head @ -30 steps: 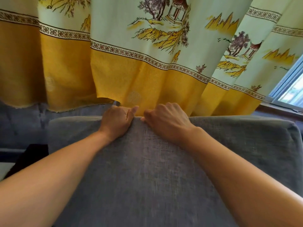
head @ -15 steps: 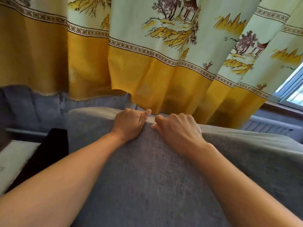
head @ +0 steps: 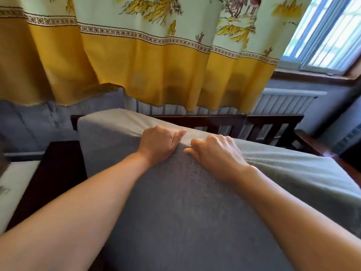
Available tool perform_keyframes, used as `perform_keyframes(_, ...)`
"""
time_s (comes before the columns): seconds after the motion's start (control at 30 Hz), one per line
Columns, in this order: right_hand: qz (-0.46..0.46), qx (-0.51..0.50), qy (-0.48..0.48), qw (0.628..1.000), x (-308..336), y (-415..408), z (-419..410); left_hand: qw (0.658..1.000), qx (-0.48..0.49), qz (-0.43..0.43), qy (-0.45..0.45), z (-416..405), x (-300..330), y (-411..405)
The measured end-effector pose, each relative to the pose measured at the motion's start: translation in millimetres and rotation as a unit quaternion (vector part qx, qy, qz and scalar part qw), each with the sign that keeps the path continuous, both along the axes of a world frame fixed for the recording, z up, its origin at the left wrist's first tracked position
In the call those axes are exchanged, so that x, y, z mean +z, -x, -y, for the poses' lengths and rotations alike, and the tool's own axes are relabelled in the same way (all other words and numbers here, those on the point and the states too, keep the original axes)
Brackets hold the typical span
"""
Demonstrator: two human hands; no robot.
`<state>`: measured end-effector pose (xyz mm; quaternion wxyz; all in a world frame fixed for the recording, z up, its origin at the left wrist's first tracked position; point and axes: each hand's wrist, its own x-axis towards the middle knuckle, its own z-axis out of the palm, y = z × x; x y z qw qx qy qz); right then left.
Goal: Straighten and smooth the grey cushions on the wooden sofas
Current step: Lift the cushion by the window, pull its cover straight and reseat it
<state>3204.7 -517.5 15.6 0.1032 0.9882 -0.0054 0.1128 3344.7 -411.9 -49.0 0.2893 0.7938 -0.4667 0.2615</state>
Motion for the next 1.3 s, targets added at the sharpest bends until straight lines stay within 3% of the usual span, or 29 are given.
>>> perform_keyframes(0.27,0.036,-0.044,-0.030,0.998,-35.1,72.2,30.6,0.997,-0.035,0.008,-0.073,29.2,-8.6,69.4)
perform_keyframes(0.63,0.031,-0.198,-0.095,0.975,-88.9,195.4,46.1,0.976,-0.087,0.037,-0.196,69.8,-33.7,183.8)
perform_keyframes(0.83,0.111,-0.174,-0.048,0.977,-102.7,208.5,17.3,0.986,-0.127,0.076,-0.082,46.2,-41.9,179.0)
perform_keyframes(0.97,0.141,-0.184,-0.023,0.972,-106.9,213.7,-9.5,0.986,-0.096,0.107,-0.078,24.3,-44.9,189.4)
perform_keyframes(1.3,0.164,-0.008,-0.029,0.986,-104.2,211.5,-54.2,0.991,-0.036,0.124,-0.031,-64.2,-48.2,207.2)
